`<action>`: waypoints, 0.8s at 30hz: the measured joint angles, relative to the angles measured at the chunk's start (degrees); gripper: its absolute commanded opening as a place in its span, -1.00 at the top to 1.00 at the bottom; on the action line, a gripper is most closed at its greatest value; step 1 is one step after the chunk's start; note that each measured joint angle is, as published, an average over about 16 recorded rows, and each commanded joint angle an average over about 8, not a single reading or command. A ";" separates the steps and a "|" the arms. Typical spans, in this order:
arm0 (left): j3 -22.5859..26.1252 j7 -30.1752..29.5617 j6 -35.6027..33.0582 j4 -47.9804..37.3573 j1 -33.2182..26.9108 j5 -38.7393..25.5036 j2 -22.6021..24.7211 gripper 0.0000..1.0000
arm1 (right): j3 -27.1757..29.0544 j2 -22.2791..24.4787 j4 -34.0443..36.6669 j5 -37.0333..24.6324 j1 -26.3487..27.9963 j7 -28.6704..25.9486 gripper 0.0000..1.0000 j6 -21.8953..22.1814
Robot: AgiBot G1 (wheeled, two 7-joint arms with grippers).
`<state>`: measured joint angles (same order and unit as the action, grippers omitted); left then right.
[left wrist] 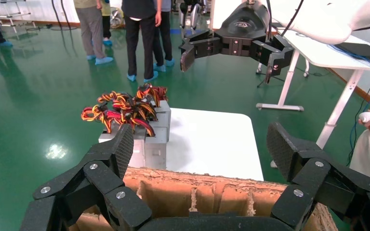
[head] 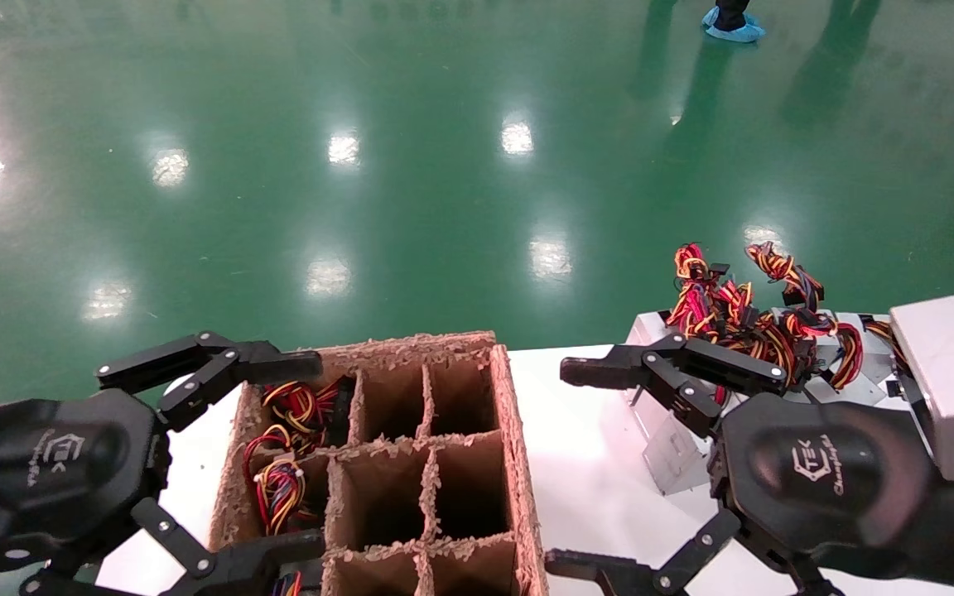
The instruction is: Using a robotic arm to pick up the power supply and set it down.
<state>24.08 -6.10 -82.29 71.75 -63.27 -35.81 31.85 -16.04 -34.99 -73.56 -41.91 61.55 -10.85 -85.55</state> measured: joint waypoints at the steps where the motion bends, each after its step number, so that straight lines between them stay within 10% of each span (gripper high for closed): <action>1: 0.00 0.00 0.00 0.00 0.00 0.00 0.00 -1.00 | 0.00 0.00 0.00 0.00 0.00 0.00 -1.00 0.00; 24: 0.00 0.00 0.00 0.00 0.00 0.00 0.00 -1.00 | 0.00 0.00 0.00 0.00 0.00 0.00 -1.00 0.00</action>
<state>24.08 -6.10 -82.29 71.75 -63.27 -35.81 31.85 -16.04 -34.99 -73.56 -41.91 61.55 -10.85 -85.55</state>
